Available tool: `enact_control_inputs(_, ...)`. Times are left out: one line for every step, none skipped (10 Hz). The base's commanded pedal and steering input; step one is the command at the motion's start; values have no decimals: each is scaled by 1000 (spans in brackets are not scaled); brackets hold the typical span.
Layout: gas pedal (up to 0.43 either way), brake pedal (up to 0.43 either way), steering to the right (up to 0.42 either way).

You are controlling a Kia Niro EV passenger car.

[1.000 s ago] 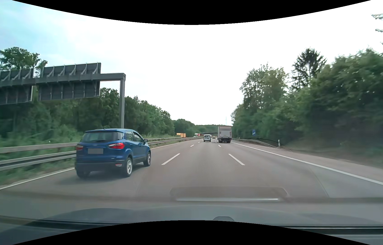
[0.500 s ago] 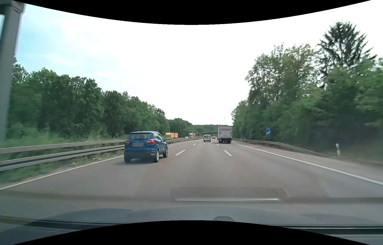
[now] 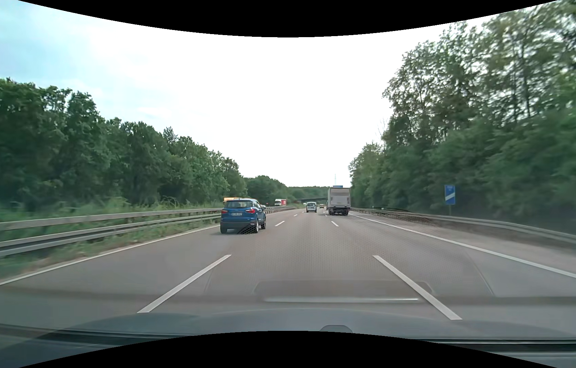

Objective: Follow the waypoints while adhering to traffic rules and regulations

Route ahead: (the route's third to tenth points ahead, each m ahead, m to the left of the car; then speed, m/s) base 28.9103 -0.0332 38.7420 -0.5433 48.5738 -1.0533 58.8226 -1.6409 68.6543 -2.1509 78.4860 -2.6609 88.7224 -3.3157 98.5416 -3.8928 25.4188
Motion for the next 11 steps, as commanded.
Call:
enact_control_inputs(248,0,2)
enact_control_inputs(248,0,2)
enact_control_inputs(248,0,2)
enact_control_inputs(248,0,0)
enact_control_inputs(248,0,-2)
enact_control_inputs(248,0,-2)
enact_control_inputs(248,0,-1)
enact_control_inputs(248,0,-1)
enact_control_inputs(248,0,-1)
enact_control_inputs(248,0,-1)
enact_control_inputs(248,0,0)
